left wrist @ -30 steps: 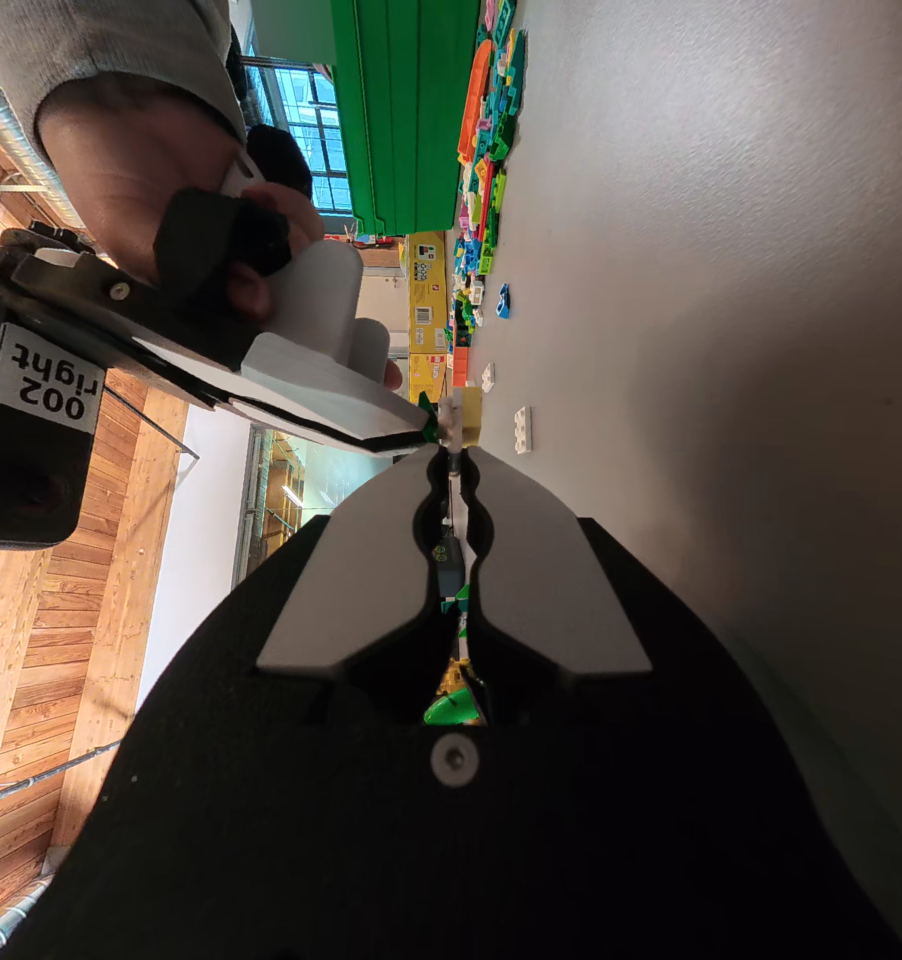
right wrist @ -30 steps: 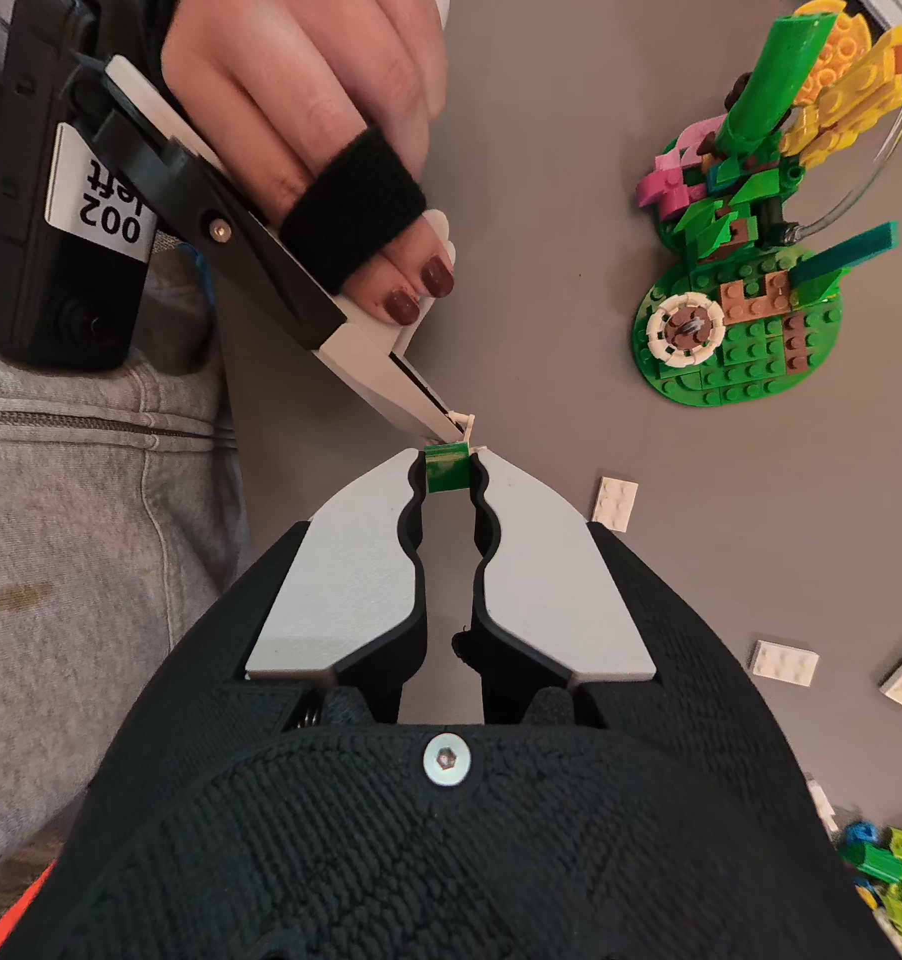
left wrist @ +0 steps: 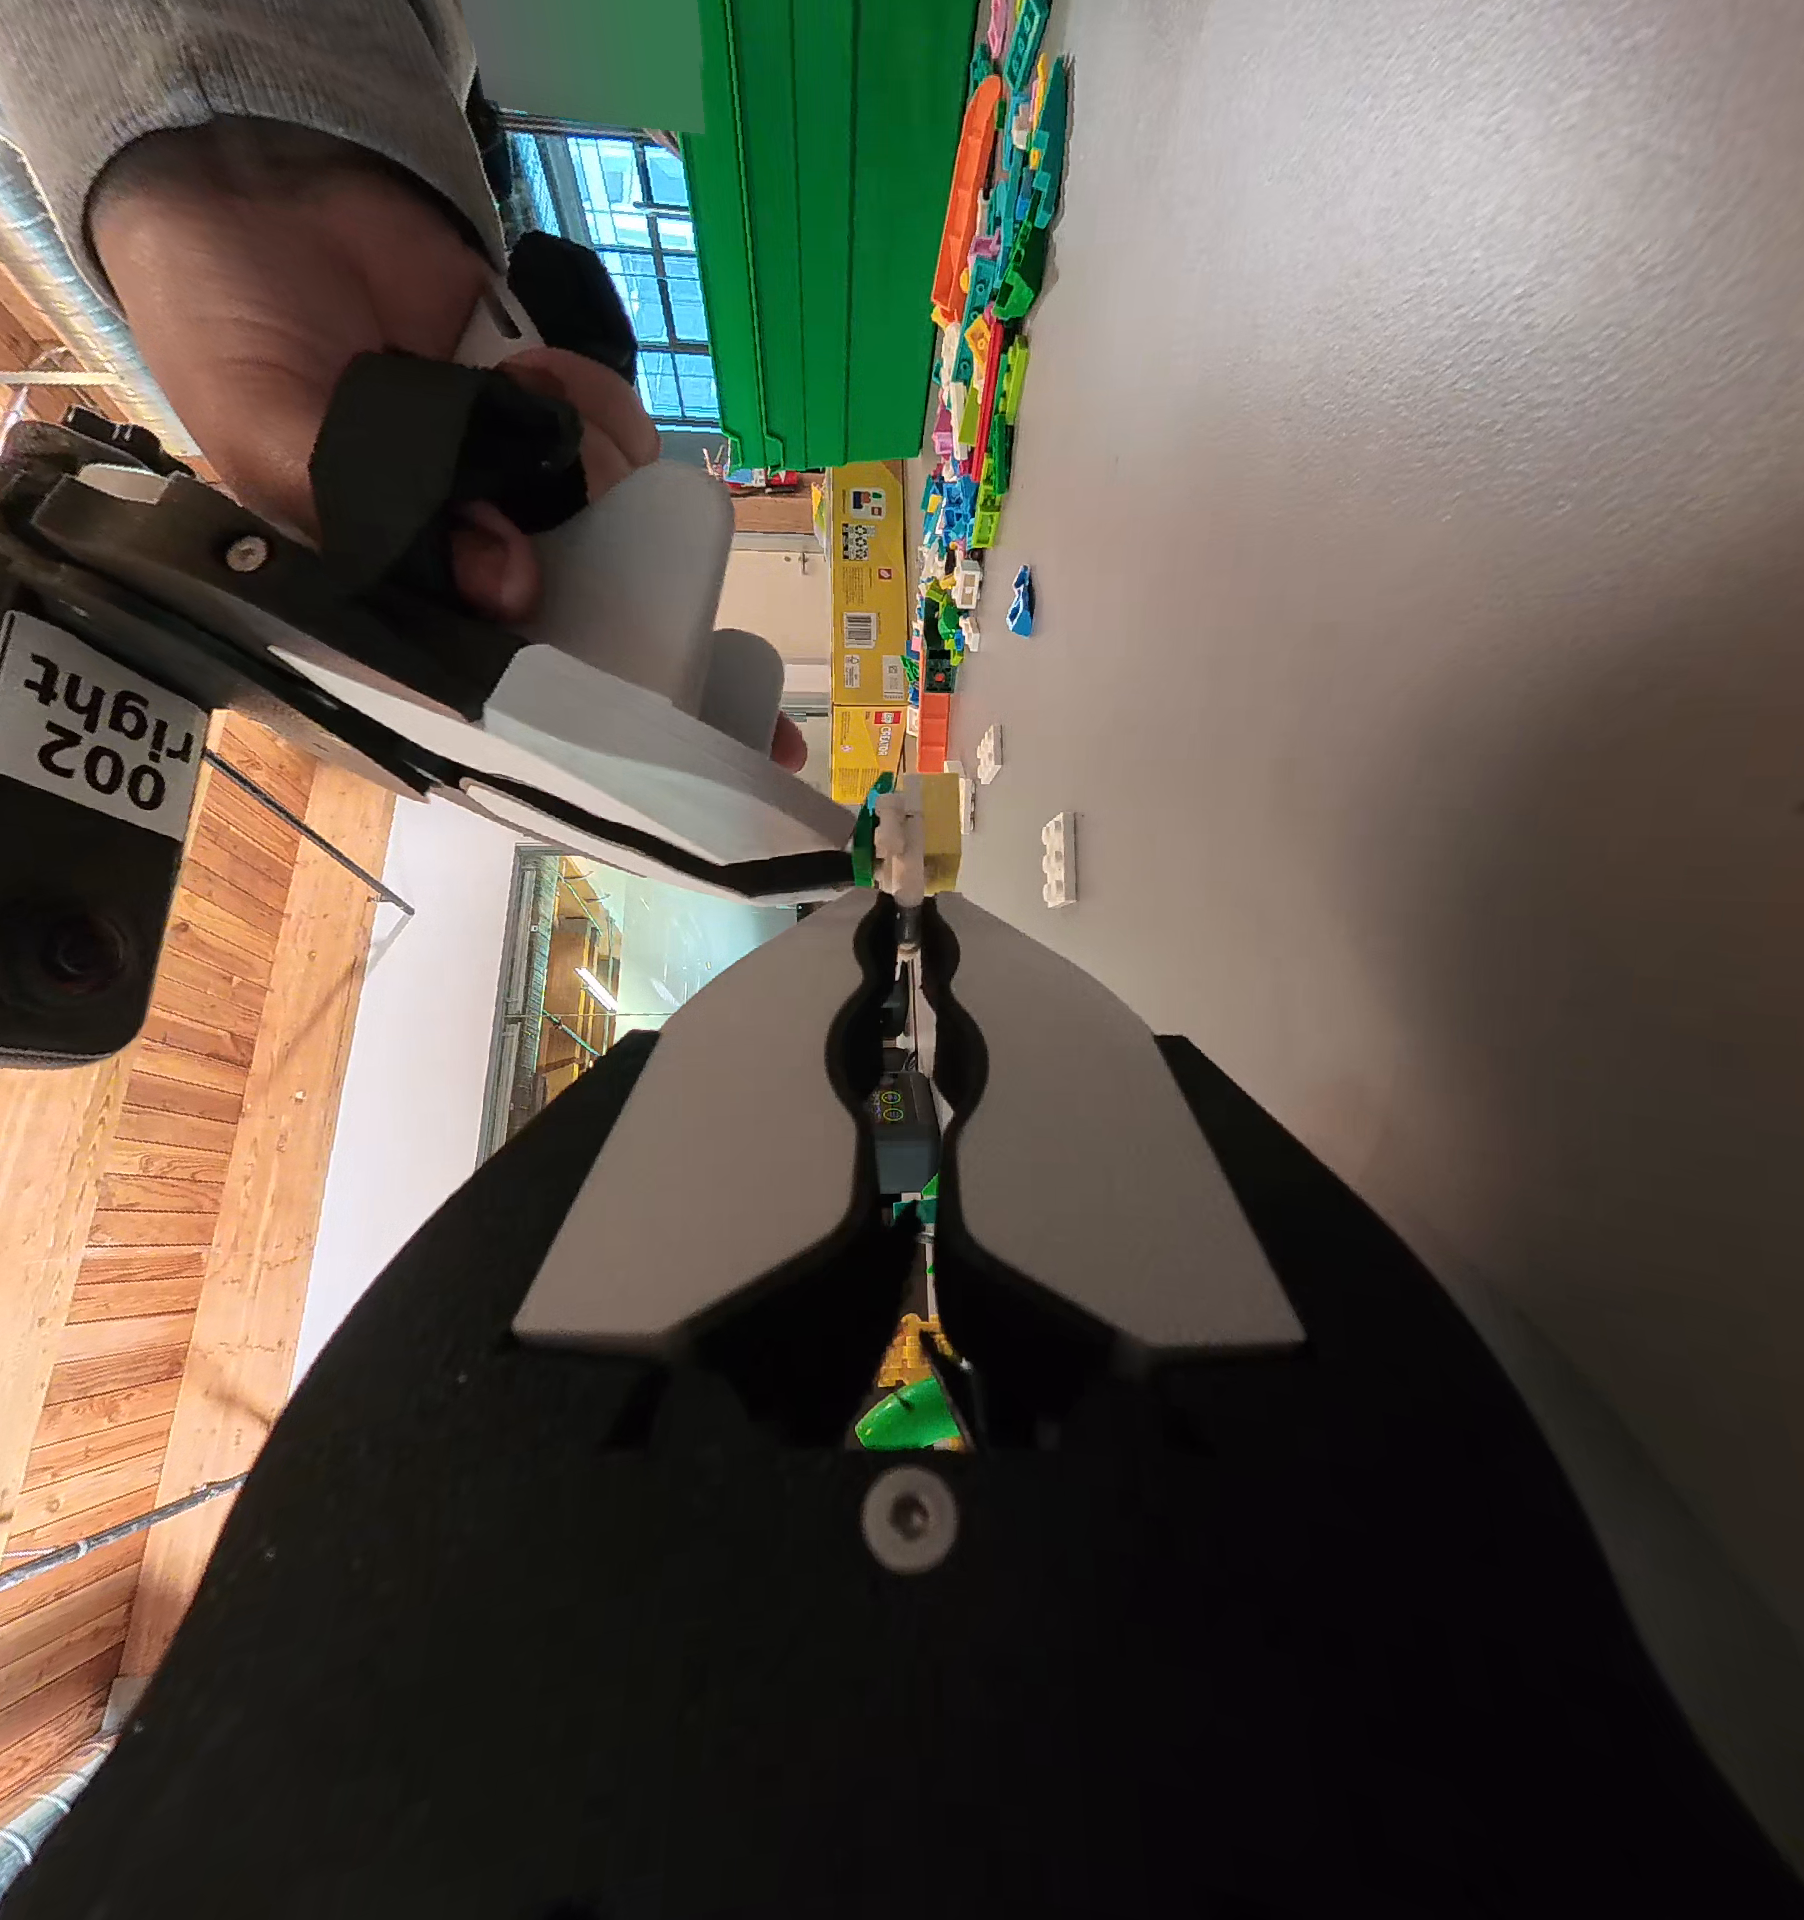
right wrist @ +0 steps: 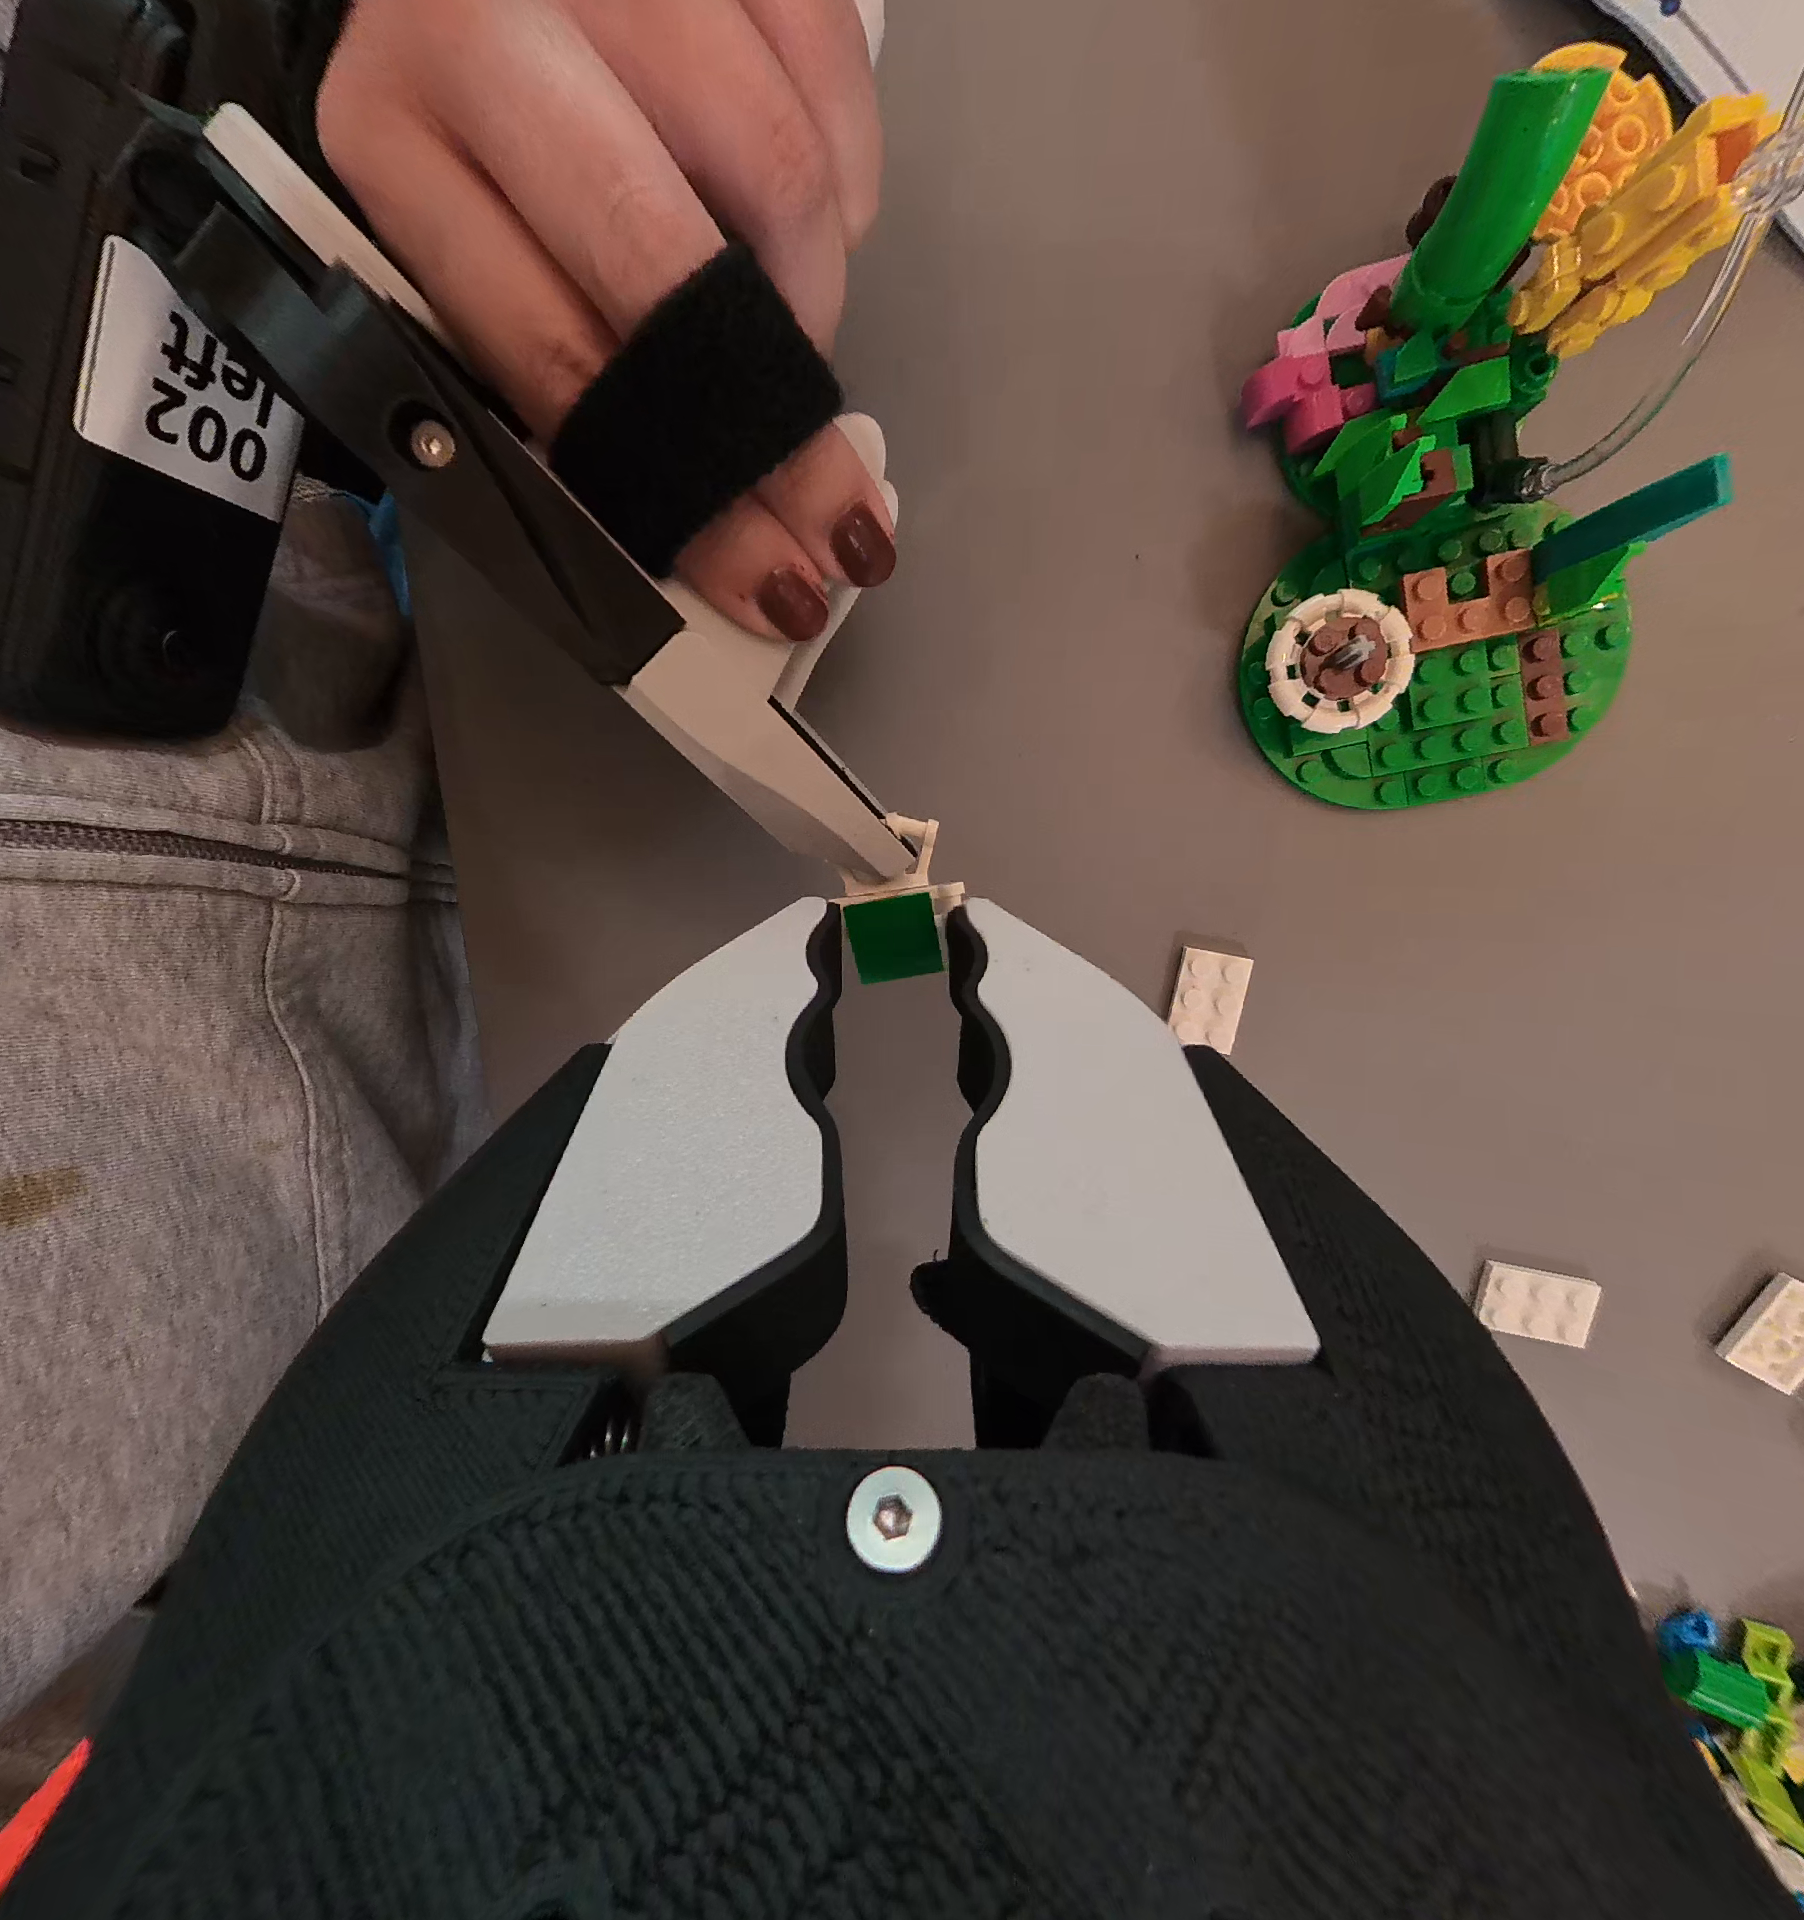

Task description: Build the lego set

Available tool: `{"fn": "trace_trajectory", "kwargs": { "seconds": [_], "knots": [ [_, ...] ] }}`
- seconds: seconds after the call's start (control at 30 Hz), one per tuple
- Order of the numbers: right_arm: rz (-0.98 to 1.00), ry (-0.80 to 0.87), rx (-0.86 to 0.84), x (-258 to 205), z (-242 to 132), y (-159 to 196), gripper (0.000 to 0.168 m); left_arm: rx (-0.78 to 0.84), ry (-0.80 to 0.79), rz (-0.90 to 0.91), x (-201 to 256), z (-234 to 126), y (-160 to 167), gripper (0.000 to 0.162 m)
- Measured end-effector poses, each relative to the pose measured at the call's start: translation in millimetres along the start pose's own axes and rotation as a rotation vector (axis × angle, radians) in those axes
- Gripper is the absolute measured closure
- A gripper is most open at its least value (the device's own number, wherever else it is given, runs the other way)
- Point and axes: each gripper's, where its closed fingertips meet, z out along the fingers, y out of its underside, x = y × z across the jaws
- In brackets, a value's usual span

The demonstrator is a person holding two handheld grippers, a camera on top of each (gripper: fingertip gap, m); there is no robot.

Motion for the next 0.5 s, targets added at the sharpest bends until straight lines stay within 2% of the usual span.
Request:
{"fn": "trace_trajectory", "kwargs": {
  "seconds": [0.13,0.27,0.4,0.5],
  "knots": [
    [-0.019,0.016,0.025,1,-6,-5,0.145,0.000,0.003,-0.001,1,0,0,0.158],
    [-0.140,0.104,0.121,7,-21,-16,0.132,-0.003,0.001,-0.009,0,1,1,0.158],
    [-0.313,0.274,0.162,11,-33,-10,0.119,-0.007,-0.001,-0.031,-1,1,2,0.158],
    [-0.417,0.419,0.185,11,-38,0,0.116,-0.009,-0.008,-0.046,-3,2,3,0.158]
  ]
}}
